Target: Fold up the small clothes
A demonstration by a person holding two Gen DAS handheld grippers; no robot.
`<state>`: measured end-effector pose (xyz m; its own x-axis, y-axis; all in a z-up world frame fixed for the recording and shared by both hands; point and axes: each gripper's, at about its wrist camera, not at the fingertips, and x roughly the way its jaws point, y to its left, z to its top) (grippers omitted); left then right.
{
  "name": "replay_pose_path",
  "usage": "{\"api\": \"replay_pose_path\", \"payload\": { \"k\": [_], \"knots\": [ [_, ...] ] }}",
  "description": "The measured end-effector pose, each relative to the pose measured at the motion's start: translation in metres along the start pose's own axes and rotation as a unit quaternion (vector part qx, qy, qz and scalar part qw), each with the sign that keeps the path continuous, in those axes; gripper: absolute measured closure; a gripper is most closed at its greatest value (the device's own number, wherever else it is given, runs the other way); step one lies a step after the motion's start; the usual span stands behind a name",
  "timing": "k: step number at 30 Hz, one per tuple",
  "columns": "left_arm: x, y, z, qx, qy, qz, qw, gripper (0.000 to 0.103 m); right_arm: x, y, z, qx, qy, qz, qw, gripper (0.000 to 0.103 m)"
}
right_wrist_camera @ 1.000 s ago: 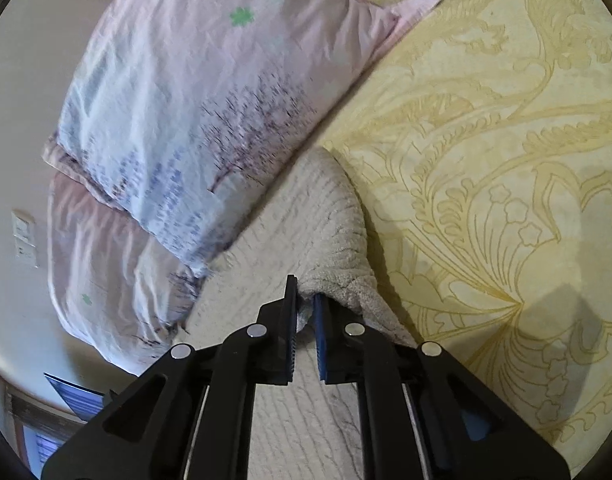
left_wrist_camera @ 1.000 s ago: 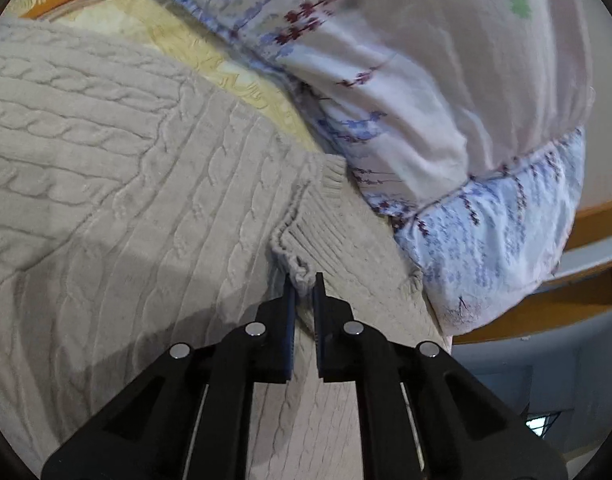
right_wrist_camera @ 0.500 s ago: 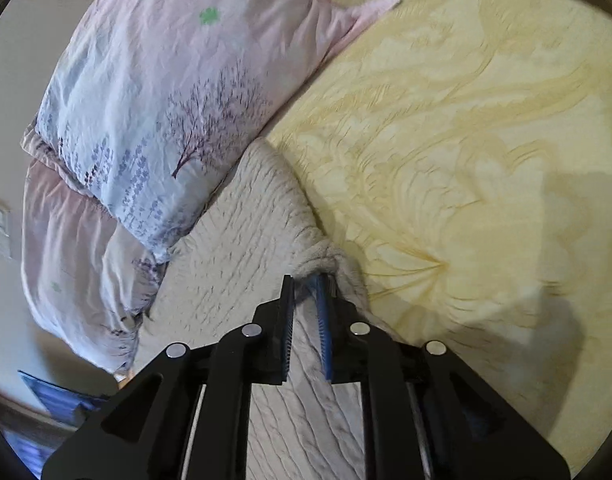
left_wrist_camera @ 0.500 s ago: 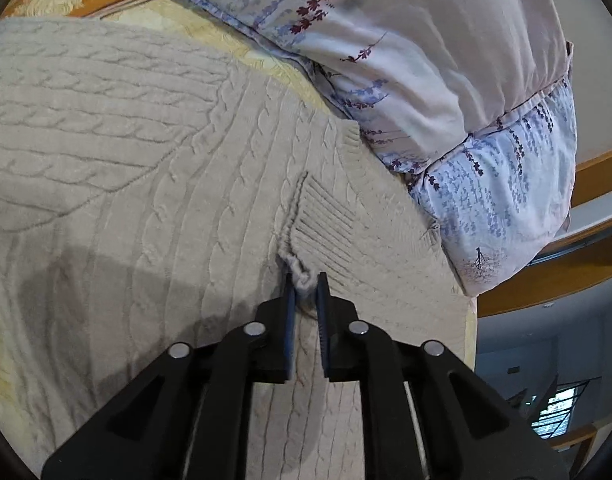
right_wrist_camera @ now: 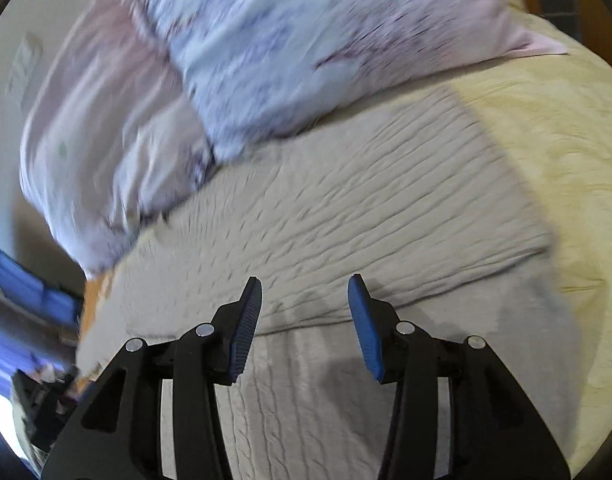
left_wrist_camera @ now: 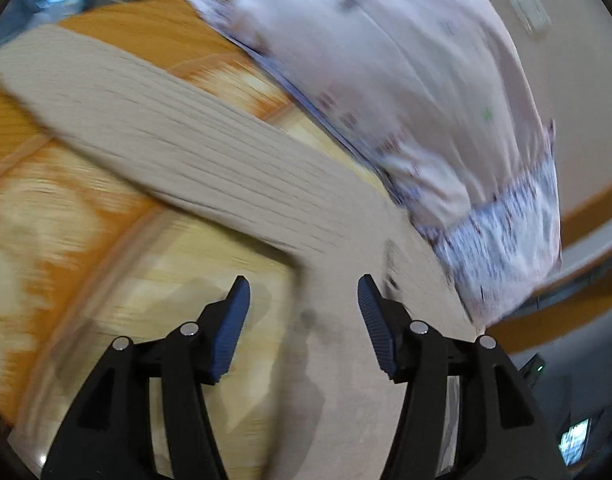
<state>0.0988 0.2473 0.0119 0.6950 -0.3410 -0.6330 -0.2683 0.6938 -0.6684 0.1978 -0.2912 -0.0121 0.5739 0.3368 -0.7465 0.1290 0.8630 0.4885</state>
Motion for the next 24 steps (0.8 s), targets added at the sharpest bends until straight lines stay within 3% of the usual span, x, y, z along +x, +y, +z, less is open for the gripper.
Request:
{"api": "replay_pose_path", "payload": {
  "k": [5, 9, 14, 24],
  "knots": [
    [-0.033, 0.061, 0.022, -0.086, -0.048, 0.019, 0.9950, 0.046, 0.004, 0.022, -0.007, -0.044, -0.007, -0.024, 0.999, 0.039],
    [-0.038, 0.090, 0.039, -0.137, -0.067, 0.025, 0.9880, 0.047, -0.001, 0.014, -0.007, -0.025, -0.002, -0.004, 1.000, 0.039],
    [-0.028, 0.115, 0.059, -0.201, -0.076, 0.006, 0.9766, 0.059, -0.006, 0.011, -0.007, -0.014, 0.000, 0.007, 1.000, 0.039],
    [-0.032, 0.142, 0.081, -0.269, -0.108, -0.002, 0.9570, 0.076, -0.010, 0.010, -0.007, -0.010, -0.001, 0.016, 1.000, 0.039]
  ]
}}
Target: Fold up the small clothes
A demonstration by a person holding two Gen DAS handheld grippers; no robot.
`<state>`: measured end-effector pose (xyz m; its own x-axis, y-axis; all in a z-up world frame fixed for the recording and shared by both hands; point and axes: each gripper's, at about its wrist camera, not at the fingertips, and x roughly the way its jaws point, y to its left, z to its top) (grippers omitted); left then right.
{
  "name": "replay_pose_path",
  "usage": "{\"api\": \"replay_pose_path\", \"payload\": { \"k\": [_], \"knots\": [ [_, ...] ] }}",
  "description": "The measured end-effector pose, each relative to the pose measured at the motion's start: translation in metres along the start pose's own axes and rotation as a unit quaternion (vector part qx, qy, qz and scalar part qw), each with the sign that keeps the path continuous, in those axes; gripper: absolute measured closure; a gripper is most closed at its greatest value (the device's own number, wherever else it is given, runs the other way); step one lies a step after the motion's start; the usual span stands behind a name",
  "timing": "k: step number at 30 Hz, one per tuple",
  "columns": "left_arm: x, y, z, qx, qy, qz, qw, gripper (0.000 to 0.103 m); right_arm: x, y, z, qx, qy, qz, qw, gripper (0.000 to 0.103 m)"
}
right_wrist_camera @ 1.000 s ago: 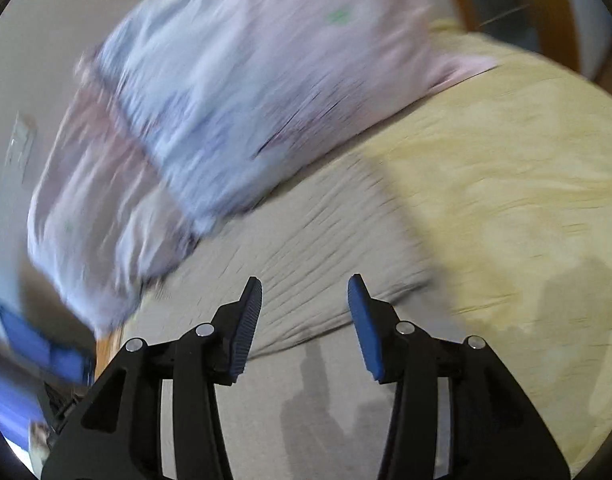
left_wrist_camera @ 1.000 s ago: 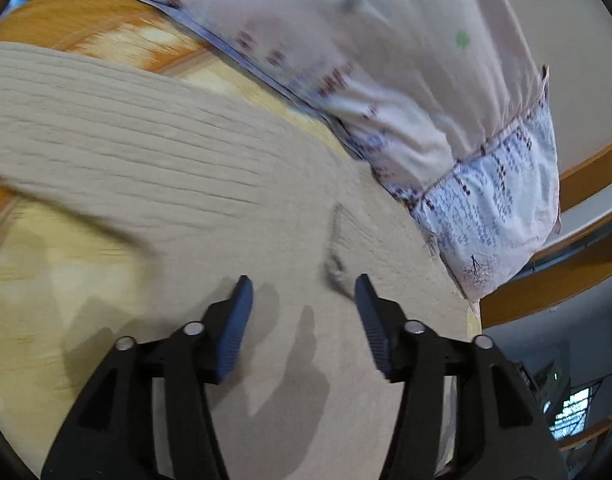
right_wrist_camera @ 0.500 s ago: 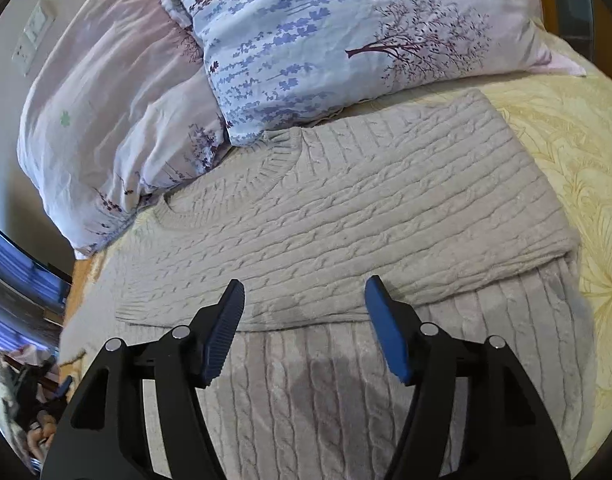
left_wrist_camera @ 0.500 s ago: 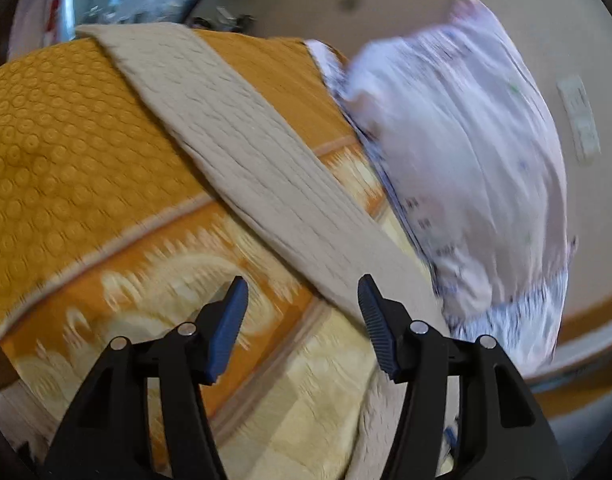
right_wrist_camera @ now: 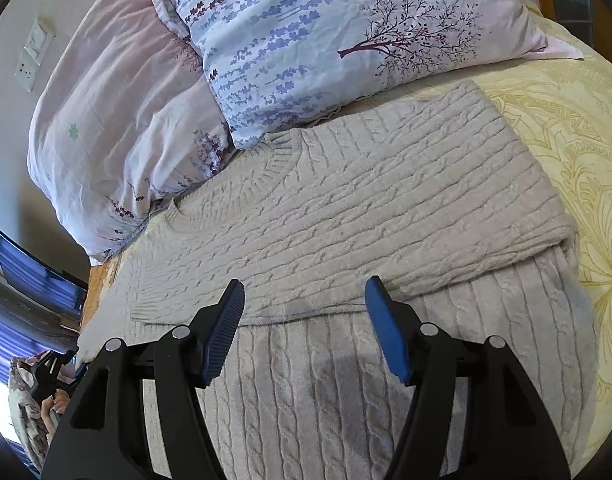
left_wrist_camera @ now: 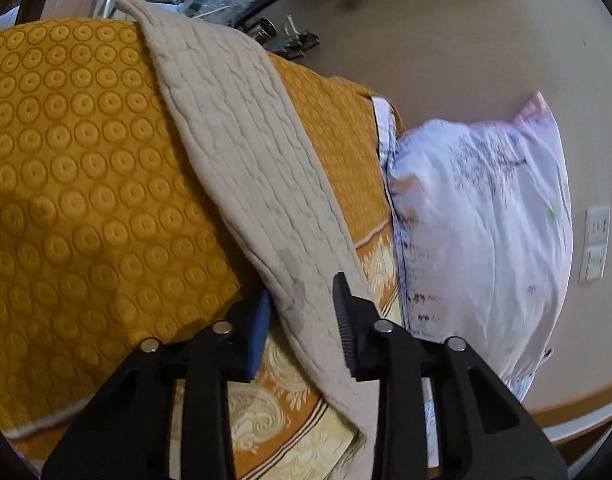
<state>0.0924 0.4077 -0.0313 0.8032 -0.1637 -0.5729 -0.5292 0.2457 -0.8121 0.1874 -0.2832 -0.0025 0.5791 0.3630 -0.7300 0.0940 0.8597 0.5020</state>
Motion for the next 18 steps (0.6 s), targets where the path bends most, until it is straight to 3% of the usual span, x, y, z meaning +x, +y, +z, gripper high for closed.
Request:
{"api": "replay_pose_path", "payload": {
  "k": [6, 11, 15, 18],
  "knots": [
    [0.000, 0.000, 0.005, -0.003, -0.003, 0.009, 0.9999, 0.096, -0.009, -0.001, 0.003, -0.001, -0.013, 0.005, 1.000, 0.039],
    [-0.010, -0.030, -0.002, 0.032, -0.023, -0.011, 0.9992, 0.097, -0.019, -0.001, 0.005, -0.007, -0.026, 0.010, 1.000, 0.039],
    [-0.013, -0.078, -0.028, 0.089, -0.009, -0.060, 0.9941, 0.098, -0.027, -0.003, 0.005, -0.008, -0.038, 0.015, 0.999, 0.039],
    [-0.005, -0.126, -0.064, 0.154, 0.021, -0.101, 0.9827, 0.098, -0.031, -0.006, 0.006, -0.008, -0.042, 0.017, 0.999, 0.039]
  ]
}}
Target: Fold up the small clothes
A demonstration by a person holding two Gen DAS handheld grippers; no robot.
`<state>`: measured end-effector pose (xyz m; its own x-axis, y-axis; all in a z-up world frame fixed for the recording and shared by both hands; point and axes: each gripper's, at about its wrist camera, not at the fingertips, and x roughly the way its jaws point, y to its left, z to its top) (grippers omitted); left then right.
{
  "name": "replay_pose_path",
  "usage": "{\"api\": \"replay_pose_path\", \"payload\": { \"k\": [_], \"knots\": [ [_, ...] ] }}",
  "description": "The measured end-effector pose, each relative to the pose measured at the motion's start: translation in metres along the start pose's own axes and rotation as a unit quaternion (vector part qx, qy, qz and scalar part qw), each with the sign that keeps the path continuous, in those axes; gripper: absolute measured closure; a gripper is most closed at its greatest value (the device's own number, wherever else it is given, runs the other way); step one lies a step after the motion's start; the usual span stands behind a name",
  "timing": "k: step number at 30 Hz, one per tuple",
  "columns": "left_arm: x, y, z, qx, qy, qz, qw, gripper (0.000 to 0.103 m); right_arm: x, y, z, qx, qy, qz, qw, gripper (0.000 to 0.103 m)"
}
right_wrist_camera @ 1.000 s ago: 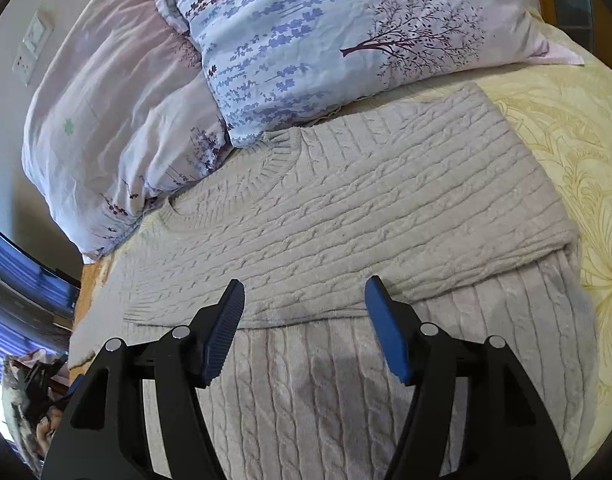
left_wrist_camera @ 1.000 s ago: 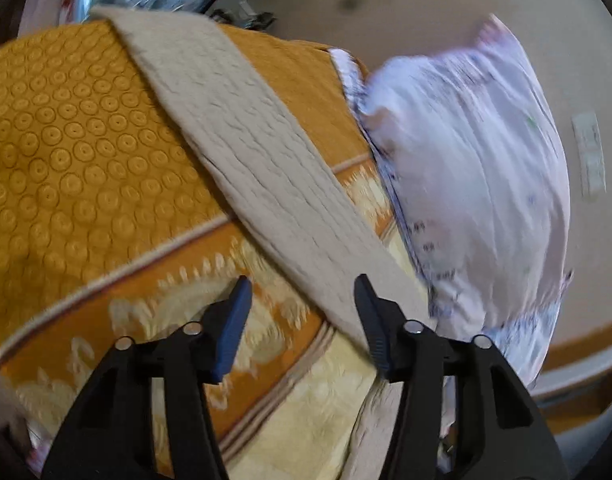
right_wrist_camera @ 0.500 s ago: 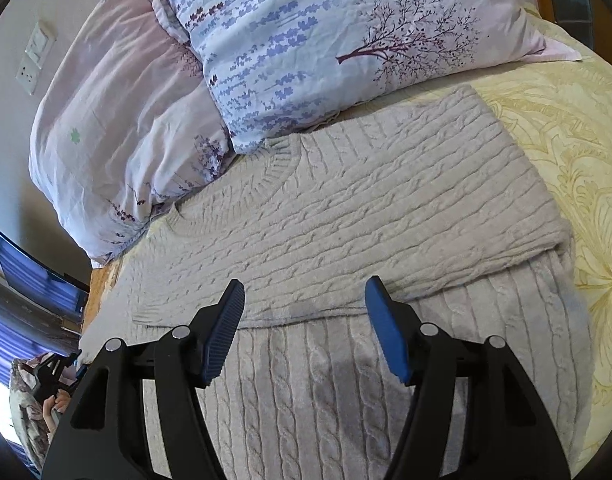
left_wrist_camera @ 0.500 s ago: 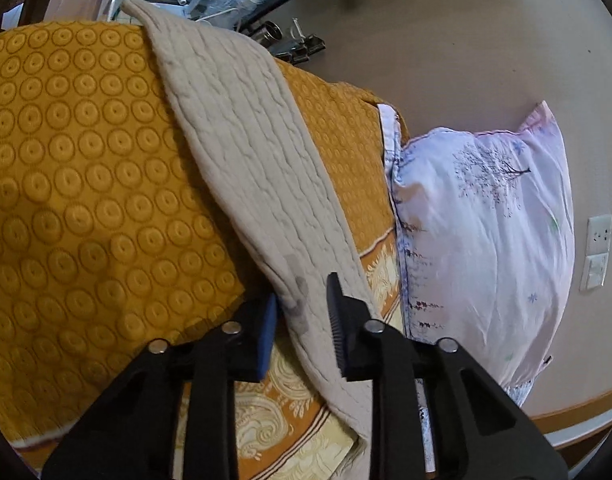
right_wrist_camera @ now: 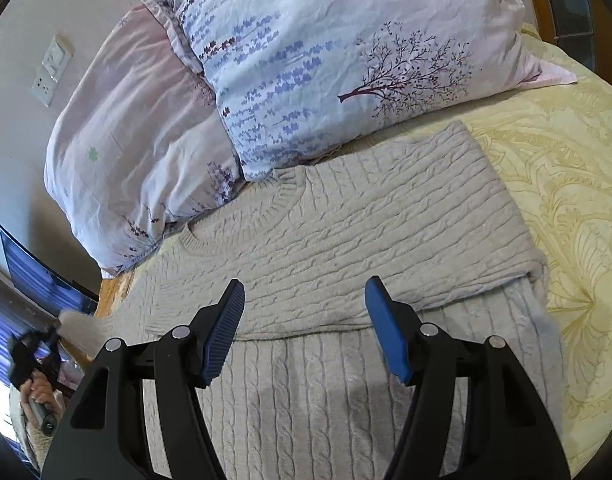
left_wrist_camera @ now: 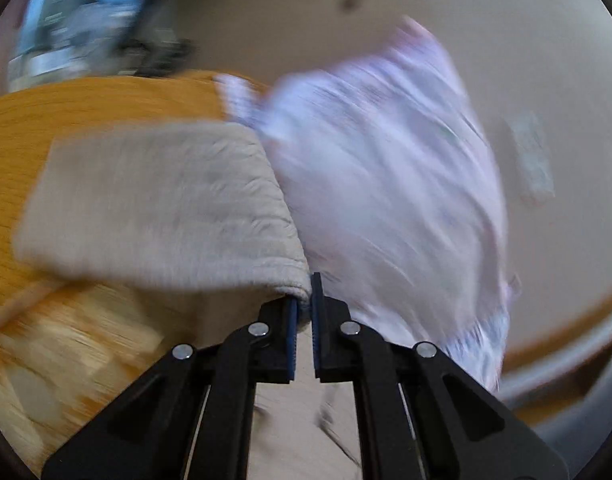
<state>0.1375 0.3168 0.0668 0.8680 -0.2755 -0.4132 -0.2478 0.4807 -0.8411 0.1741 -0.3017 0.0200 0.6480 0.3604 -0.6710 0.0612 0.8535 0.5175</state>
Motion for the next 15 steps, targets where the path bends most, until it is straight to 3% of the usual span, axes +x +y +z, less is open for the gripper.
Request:
{"api": "replay_pose_path", "payload": {
  "k": [4, 8, 12, 15],
  "knots": [
    [0.037, -0.067, -0.048, 0.081, 0.061, -0.058, 0.9932, 0.098, -0.004, -0.006, 0.000, 0.001, -0.007, -0.005, 1.000, 0.039],
    [0.087, -0.116, -0.119, 0.160, 0.141, -0.089, 0.9729, 0.098, -0.006, -0.014, 0.000, 0.009, -0.010, -0.012, 1.000, 0.039],
    [0.141, -0.129, -0.200, 0.221, 0.236, -0.058, 0.9445, 0.096, -0.006, -0.020, -0.002, 0.011, -0.007, -0.020, 1.000, 0.039],
    [0.161, -0.121, -0.237, 0.241, 0.281, -0.028, 0.9285, 0.078, -0.007, -0.020, -0.002, 0.006, -0.004, -0.025, 1.000, 0.039]
  ]
}}
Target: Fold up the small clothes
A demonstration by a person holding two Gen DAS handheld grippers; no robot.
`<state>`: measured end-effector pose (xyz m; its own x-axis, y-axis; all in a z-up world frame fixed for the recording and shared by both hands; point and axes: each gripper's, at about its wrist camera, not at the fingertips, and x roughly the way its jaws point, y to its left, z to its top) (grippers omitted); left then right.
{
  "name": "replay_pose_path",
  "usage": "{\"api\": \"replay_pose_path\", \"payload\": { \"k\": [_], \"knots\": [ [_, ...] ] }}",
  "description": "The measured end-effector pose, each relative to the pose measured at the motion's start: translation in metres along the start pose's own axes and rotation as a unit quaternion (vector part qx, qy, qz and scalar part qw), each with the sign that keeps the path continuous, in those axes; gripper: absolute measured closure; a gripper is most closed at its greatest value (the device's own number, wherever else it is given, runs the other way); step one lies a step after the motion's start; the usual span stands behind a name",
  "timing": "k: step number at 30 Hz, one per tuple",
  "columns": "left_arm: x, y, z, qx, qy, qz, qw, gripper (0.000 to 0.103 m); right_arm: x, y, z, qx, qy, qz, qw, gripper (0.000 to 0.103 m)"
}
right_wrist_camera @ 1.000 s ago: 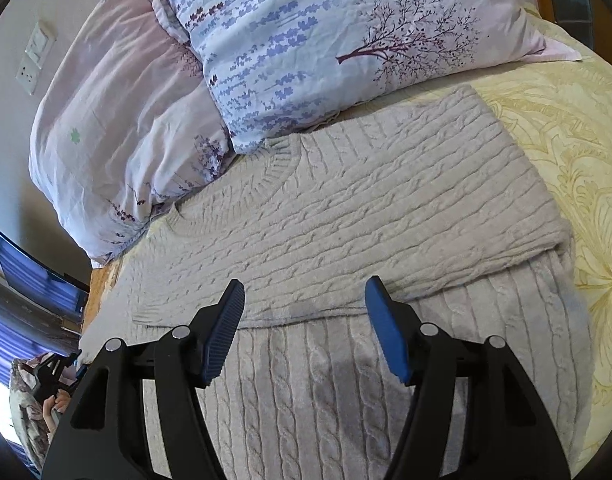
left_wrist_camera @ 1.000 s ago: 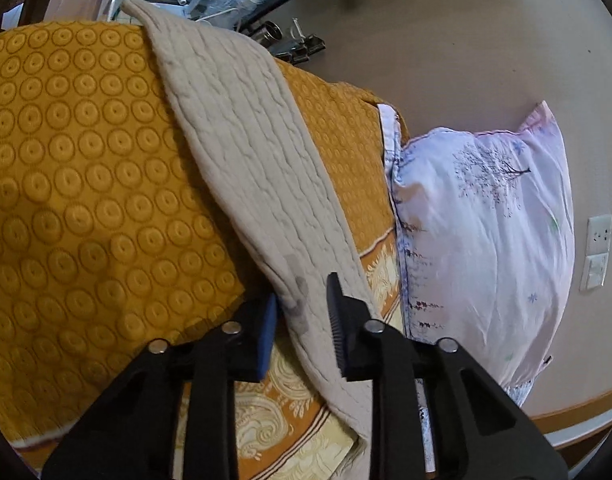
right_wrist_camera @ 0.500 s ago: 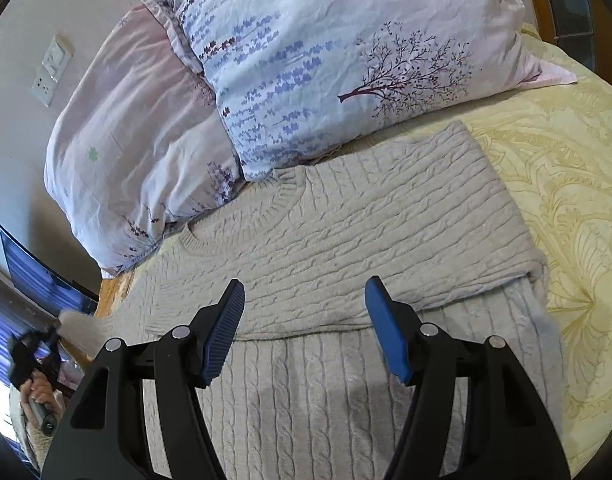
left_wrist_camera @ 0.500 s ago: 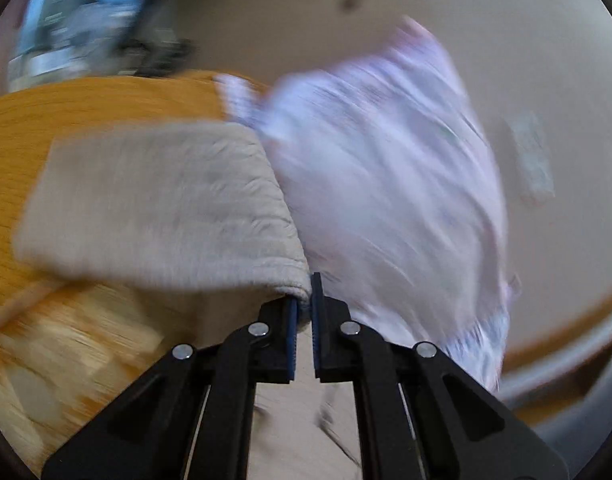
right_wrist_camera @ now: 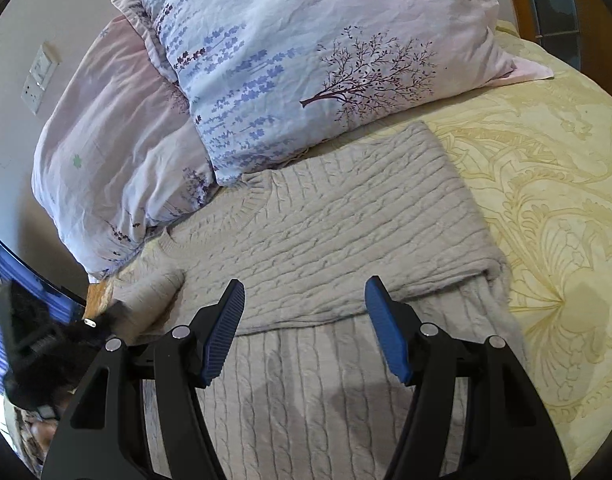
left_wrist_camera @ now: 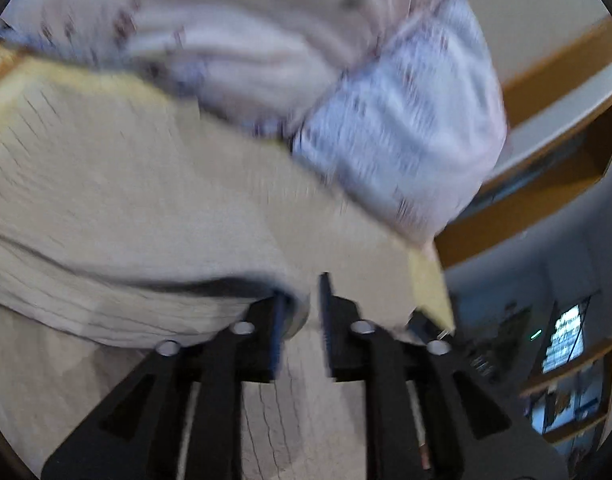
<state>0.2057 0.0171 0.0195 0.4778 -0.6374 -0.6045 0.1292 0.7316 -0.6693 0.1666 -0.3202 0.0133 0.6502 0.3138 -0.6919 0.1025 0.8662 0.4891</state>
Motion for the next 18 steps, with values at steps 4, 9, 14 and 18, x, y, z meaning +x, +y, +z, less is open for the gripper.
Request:
{"api": "replay_pose_path", "payload": {
  "k": [4, 9, 14, 18],
  "knots": [
    [-0.018, 0.000, -0.009, 0.030, -0.011, 0.012, 0.9994, 0.043, -0.003, 0.011, 0.000, -0.024, 0.001, 0.005, 1.000, 0.039],
    [-0.087, 0.028, -0.008, 0.034, -0.098, 0.051, 0.9932, 0.038, 0.004, 0.067, -0.006, -0.127, 0.022, 0.050, 0.990, 0.042],
    [-0.105, 0.089, -0.001, -0.063, -0.102, 0.080, 0.9895, 0.051, 0.033, 0.172, -0.044, -0.303, 0.053, 0.099, 0.946, 0.049],
    [-0.105, 0.113, -0.007, -0.092, -0.089, 0.091, 0.9876, 0.056, 0.064, 0.224, -0.078, -0.408, 0.056, 0.077, 0.908, 0.053]
  ]
}}
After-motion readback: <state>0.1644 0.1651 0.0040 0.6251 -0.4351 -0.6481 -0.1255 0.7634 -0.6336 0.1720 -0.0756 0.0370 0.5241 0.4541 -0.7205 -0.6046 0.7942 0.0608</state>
